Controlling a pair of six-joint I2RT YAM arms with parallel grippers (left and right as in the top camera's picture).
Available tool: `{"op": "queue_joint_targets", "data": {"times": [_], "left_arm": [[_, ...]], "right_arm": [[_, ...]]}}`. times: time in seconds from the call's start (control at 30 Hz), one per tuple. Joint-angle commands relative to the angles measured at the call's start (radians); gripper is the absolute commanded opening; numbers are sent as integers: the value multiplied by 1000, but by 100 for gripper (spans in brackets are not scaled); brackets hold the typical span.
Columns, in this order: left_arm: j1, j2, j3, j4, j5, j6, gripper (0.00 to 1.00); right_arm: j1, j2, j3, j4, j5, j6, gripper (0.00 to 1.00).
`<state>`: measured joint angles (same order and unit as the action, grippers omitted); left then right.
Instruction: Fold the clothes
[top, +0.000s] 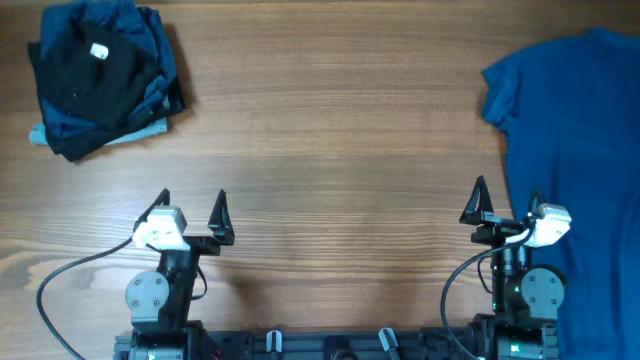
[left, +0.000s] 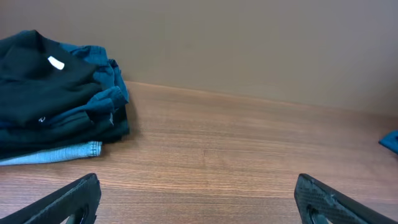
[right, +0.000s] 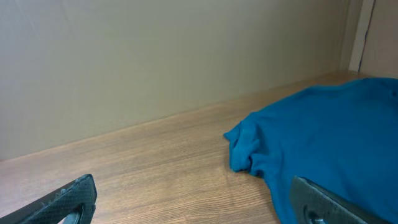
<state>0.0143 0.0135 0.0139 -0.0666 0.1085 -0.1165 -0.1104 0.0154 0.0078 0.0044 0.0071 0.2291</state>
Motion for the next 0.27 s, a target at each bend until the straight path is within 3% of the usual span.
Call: {"op": "queue_joint_targets", "data": {"times": [0.0, 0.23], "left_arm": [[3, -11, -8, -1, -13, 11, 100], [3, -11, -8, -1, -13, 11, 100]], "right_arm": [[-6, -8, -3, 3, -12, -17, 100], [-6, -8, -3, 3, -12, -17, 100]]}}
